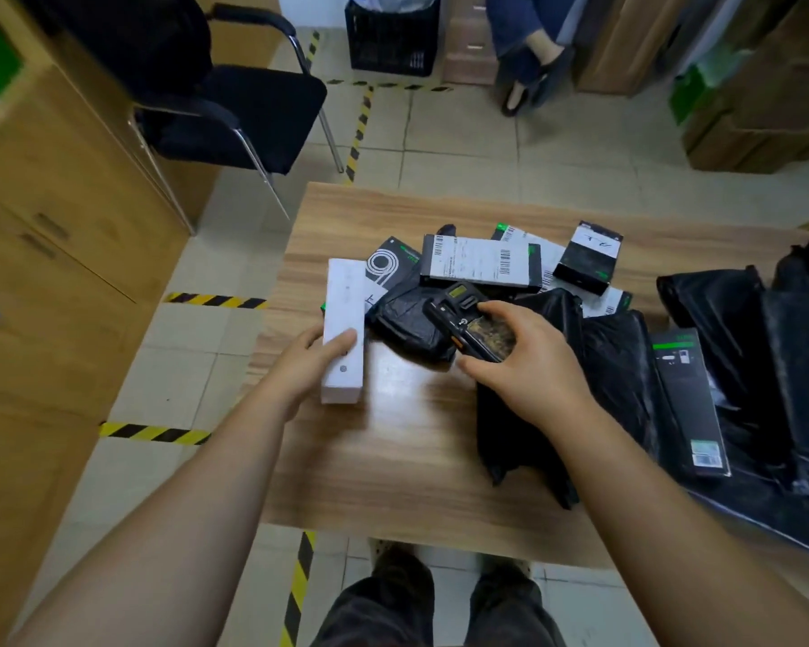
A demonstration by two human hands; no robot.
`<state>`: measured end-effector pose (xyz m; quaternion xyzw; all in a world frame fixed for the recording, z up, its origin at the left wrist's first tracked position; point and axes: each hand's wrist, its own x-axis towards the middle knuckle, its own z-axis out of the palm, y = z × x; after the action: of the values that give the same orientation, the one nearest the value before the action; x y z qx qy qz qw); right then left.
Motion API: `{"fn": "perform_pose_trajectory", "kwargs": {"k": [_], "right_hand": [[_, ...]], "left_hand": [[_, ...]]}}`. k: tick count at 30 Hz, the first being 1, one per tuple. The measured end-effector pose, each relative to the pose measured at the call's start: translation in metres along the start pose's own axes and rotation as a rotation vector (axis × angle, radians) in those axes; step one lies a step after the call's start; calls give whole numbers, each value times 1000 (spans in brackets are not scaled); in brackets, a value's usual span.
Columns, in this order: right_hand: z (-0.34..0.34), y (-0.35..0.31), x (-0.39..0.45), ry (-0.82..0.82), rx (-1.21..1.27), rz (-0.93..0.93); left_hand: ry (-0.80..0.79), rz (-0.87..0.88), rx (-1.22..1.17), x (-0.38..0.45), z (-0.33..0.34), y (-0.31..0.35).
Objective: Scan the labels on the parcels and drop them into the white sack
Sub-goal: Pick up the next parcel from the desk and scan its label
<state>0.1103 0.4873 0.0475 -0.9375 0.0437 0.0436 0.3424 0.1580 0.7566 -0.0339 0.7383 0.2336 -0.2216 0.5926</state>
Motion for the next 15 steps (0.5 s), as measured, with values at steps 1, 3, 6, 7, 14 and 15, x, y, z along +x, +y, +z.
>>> {"fn": "perform_pose_trajectory", "kwargs": {"k": [1, 3, 6, 7, 14, 15], "right_hand": [[1, -3, 0, -4, 10, -1], [3, -7, -1, -5, 27, -8], [5, -9, -5, -7, 31, -10], [5, -9, -7, -10, 30, -9], [5, 3, -12, -23, 32, 4], [3, 5, -13, -26, 35, 4]], "left_hand": [[-1, -4, 4, -2, -4, 2], [44, 43, 36, -1, -9, 2], [99, 211, 135, -8, -3, 2], [104, 259, 190, -9, 1, 2], [284, 98, 295, 0, 19, -8], [291, 95, 267, 1, 21, -9]]}}
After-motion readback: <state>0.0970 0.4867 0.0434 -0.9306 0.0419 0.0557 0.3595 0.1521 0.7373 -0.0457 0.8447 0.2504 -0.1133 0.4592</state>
